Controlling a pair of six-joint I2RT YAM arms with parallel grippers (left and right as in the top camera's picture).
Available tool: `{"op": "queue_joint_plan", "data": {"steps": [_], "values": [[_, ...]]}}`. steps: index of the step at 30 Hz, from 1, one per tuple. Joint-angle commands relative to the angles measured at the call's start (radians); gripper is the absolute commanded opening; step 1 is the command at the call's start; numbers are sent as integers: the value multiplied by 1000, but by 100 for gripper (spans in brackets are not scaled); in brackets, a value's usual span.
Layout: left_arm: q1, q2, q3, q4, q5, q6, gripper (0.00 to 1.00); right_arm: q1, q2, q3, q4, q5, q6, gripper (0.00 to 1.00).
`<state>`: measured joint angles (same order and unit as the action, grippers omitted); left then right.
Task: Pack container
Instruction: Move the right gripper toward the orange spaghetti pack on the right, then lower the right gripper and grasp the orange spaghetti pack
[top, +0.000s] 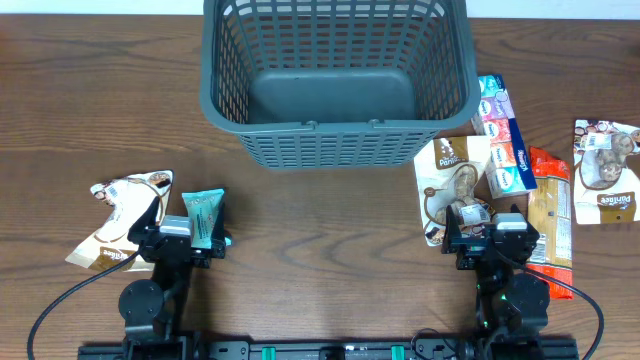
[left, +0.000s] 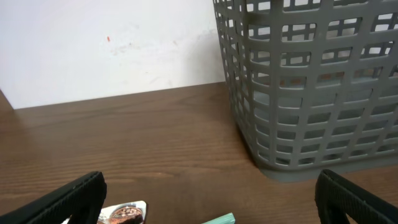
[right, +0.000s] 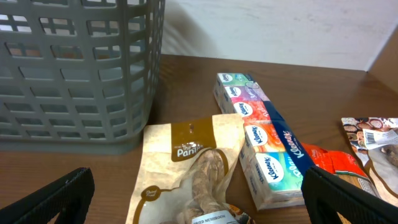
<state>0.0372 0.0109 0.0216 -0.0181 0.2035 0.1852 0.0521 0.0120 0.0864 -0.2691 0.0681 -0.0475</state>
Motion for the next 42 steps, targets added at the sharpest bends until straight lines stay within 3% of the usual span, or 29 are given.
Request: {"op": "queue_joint_plan", "data": {"steps": [1,17,23,28,31,42], "values": [[-4,-6,-17,-33,29,13,99,8,-6,-3,-1,6,-10,99],[-4,-6,-17,-30,29,13,98,8,-6,-3,10,0,-6,99],[-4,-6,-17,-8,28,31,99,7,-5,8,36,-65,143,99],[-4,-6,-17,-11,27,-26,99,-9,47,156,17,-26,185,99],[-4,-4,-17,-35,9,-46,99,-47,163,335,-103,-12,162,99],[-4,67,-17,-27,-13,-52,99,-149,774,1074,-879,-43,145,99]]}}
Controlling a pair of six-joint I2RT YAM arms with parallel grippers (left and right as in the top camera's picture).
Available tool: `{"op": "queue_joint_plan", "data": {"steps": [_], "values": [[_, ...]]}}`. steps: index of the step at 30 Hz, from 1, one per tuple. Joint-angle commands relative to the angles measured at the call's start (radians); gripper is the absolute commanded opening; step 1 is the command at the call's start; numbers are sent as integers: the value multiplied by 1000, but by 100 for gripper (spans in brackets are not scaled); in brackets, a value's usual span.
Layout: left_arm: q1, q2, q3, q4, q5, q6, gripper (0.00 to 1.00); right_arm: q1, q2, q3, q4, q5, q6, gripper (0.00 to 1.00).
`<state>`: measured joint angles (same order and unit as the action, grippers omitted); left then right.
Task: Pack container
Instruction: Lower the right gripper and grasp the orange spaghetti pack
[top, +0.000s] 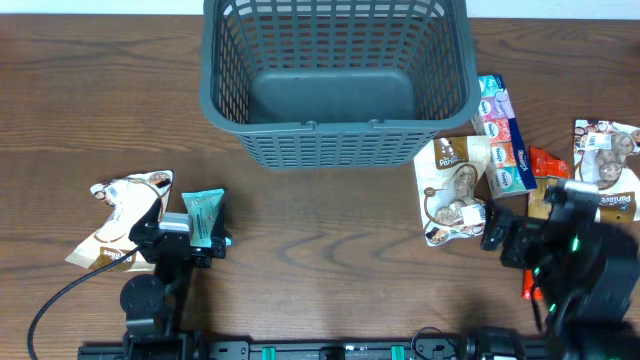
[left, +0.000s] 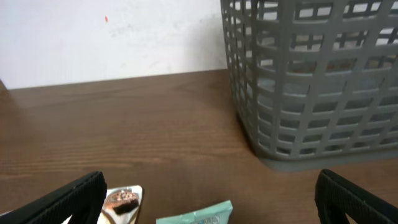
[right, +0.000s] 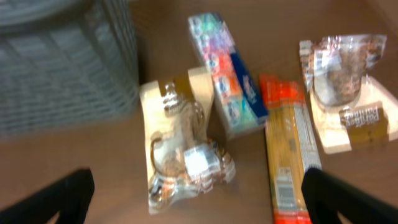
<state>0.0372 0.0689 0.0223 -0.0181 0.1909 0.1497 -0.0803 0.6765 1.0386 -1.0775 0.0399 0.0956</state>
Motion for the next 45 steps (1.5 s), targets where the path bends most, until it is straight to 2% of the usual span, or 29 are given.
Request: {"op": "queue_joint_plan", "data": {"steps": [1,3,7,9,12,15,17,20,26,28,29,31,36,45], "values": [[-4,10,-18,-25,0,-17,99,-17,151,171,-118,-22,4,99],[-4,10,-18,-24,0,-17,99,-17,212,254,-192,-19,-23,99],[-4,11,-18,-25,0,-17,99,-38,284,313,-222,222,-3,99],[-4,11,-18,-24,0,-17,99,-79,314,313,-222,271,-11,99],[-4,11,-16,-23,0,-20,99,-180,389,313,-221,263,-57,99],[-4,12,-16,-23,0,-20,99,-295,488,313,-195,117,-241,99],[-4,13,-16,-23,0,-20,99,-361,559,313,-155,3,-258,99],[-4,13,-16,-23,0,-20,98,-430,665,313,-92,-19,-289,99],[-4,14,-16,-24,-1,-20,99,-480,854,313,10,-21,-330,98],[-4,14,-16,-24,-1,-20,98,-479,898,308,27,-56,-372,89],[-4,14,-16,-24,-1,-19,99,-479,912,302,42,-72,-384,83],[-4,14,-16,-24,-1,-20,99,-479,932,278,86,-78,-393,81],[-4,14,-16,-29,-1,-19,99,-481,919,201,114,-95,-403,90],[-4,14,-16,-30,-72,-12,99,-492,851,82,155,-102,-436,95]]}}
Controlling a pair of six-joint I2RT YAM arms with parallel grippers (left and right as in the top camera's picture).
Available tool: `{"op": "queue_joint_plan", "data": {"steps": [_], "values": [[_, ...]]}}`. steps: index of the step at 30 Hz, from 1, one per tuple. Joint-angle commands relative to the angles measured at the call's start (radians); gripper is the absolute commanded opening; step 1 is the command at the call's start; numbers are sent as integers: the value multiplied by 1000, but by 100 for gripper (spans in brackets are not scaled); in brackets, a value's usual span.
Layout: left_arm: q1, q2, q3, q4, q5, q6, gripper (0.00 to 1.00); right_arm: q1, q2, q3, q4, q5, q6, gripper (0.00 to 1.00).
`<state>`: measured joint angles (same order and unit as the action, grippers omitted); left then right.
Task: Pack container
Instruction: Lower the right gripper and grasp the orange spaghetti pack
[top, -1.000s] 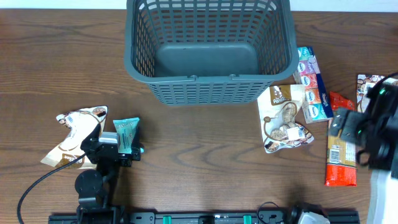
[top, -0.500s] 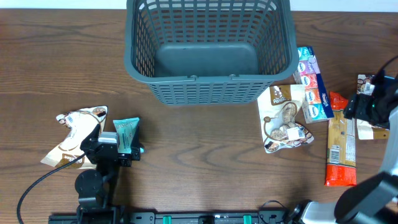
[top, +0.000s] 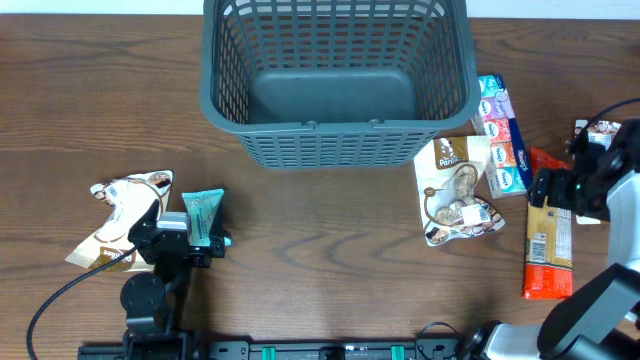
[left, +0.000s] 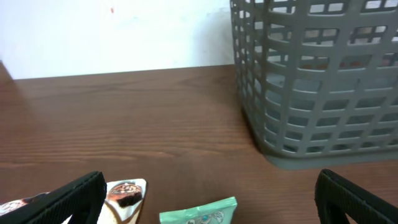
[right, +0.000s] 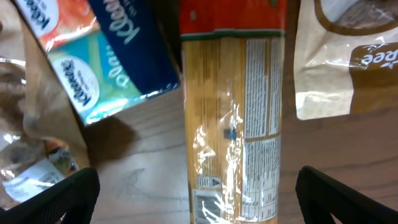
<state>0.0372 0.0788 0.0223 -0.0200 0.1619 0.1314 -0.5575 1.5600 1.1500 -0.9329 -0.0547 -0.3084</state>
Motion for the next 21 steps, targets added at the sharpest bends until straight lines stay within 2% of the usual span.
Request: {"op": "queue_joint_plan", "data": {"steps": [1,6,13,21], "values": [[-4,4,-16,-28,-44,8,99,-21,-32,-42,15,4,-37,95],[-4,4,-16,-31,-44,14,99,-79,-32,-118,80,6,-95,99],[-4,4,-16,-39,-44,14,99,-215,-31,-228,207,-71,-148,99],[-4,4,-16,-39,-43,13,99,-227,4,-300,362,-74,-188,99]]}}
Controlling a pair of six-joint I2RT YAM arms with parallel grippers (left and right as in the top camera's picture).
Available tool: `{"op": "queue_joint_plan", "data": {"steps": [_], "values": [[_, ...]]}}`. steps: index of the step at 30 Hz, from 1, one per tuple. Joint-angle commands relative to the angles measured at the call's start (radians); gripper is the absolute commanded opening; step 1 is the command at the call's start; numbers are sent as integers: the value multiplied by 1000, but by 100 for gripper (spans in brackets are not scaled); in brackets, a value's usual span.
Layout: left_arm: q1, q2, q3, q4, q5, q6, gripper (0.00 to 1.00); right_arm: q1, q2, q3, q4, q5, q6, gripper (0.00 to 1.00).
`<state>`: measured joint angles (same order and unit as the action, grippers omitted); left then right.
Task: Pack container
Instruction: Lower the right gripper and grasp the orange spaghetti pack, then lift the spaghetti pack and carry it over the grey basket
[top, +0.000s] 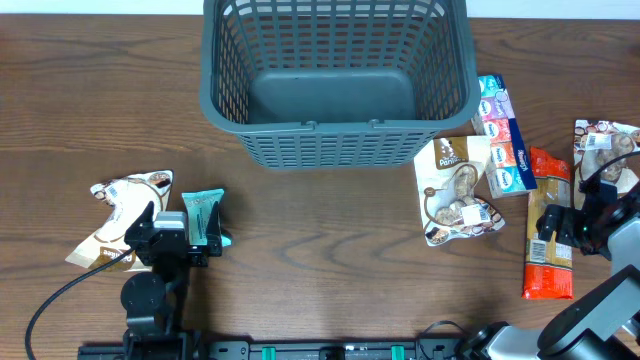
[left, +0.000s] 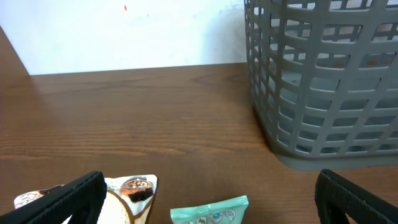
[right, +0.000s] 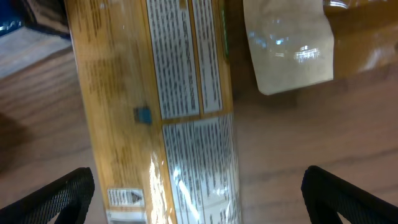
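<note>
The grey basket (top: 338, 80) stands at the back centre and holds nothing that shows. My right gripper (top: 562, 224) hangs open over the middle of the orange spaghetti pack (right: 155, 93), which fills the left half of the space between its fingers (right: 59, 196). My left gripper (top: 172, 230) is open near the front left edge. A teal packet (left: 211, 210) and a white-brown snack pouch (left: 127, 191) lie just ahead of it between its fingers (left: 62, 199).
Right of the basket lie a tissue multipack (top: 500, 130) and a brown snack pouch (top: 455, 190). A pale pouch (top: 605, 150) lies at the far right, close beside the spaghetti pack. The basket's wall (left: 323, 81) rises ahead and right of the left gripper.
My right gripper has moved from the spaghetti pack's upper end by the tissues to over its middle, closer to it. The left wrist's view has shifted slightly to the left.
Both grippers sat open near the front edge, the right one by the brown pouch. The right arm then stood higher and further right, later above the spaghetti pack's top end, and now low over its middle. The left gripper has stayed by the teal packet.
</note>
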<state>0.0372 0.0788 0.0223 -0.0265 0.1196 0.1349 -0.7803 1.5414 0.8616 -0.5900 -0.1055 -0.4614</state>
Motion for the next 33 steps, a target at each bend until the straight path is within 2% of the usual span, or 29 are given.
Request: {"op": "queue_joint_plan", "data": {"steps": [1,10,22,23,30,32,33], "values": [[-4,4,-16,-32,-1,10,99,-4,39,-11,28,-23,-37,99],[-4,4,-16,-33,-1,10,99,28,168,-11,84,-26,-33,99],[-4,4,-16,-34,-1,10,99,51,174,-11,121,-27,-14,99],[-4,4,-16,-33,-1,10,98,51,174,-12,121,-31,-14,97],[-4,4,-16,-34,-1,10,99,51,174,-12,123,-34,37,64],[-4,4,-16,-34,-1,10,99,51,174,-12,124,-34,53,42],[-4,4,-16,-34,-1,10,99,51,174,-12,126,-34,68,34]]}}
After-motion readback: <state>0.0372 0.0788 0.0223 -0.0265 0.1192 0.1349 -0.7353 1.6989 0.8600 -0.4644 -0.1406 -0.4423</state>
